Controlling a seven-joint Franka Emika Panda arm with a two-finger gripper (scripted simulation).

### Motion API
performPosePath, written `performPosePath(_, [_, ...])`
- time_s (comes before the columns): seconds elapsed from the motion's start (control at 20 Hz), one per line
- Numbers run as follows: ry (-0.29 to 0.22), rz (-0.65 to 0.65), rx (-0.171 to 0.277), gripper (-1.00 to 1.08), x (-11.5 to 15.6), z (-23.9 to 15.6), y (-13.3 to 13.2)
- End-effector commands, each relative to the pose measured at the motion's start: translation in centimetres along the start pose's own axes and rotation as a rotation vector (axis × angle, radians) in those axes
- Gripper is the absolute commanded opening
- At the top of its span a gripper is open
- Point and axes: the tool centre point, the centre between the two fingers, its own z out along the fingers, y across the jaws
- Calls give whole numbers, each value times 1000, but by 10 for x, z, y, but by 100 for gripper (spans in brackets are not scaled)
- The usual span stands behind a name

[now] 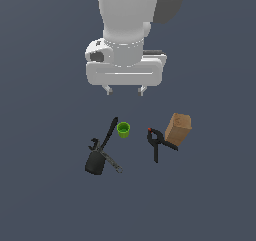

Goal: Pick up a designated object from a clutter of objects.

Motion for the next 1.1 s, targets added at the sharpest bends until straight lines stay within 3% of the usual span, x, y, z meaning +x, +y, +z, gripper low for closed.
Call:
performPosePath(0.0, [0, 0, 0, 100, 0, 0, 0])
performPosePath(0.45, [61, 7, -25, 100, 15, -19, 7])
performPosePath(1.05, [52, 28, -23, 100, 18, -3, -16])
